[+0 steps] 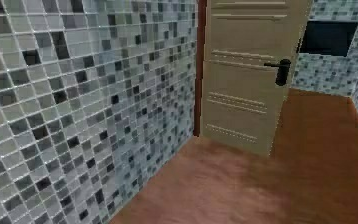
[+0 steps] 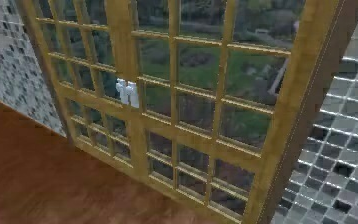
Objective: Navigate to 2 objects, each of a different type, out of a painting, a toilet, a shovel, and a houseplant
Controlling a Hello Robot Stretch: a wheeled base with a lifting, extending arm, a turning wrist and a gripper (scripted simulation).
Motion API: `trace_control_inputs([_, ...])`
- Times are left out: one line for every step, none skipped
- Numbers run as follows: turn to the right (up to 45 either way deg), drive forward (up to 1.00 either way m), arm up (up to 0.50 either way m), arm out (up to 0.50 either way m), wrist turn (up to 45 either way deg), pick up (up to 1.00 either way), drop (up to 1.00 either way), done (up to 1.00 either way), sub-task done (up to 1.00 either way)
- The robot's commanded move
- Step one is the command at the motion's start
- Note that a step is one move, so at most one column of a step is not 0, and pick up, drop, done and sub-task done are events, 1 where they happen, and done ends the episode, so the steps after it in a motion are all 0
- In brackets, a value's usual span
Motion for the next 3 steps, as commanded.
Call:
trace_control_inputs([-33.0, 0.00, 0.00, 0.00, 0.0, 0.00, 0.00, 0.00, 0.00])
trace_control_inputs([0.0, 0.15, 0.00, 0.00, 0.0, 0.00, 0.00, 0.00, 0.00])
trace_control_inputs([-45.0, 0.00, 0.00, 0.00, 0.0, 0.00, 0.00, 0.00, 0.00])
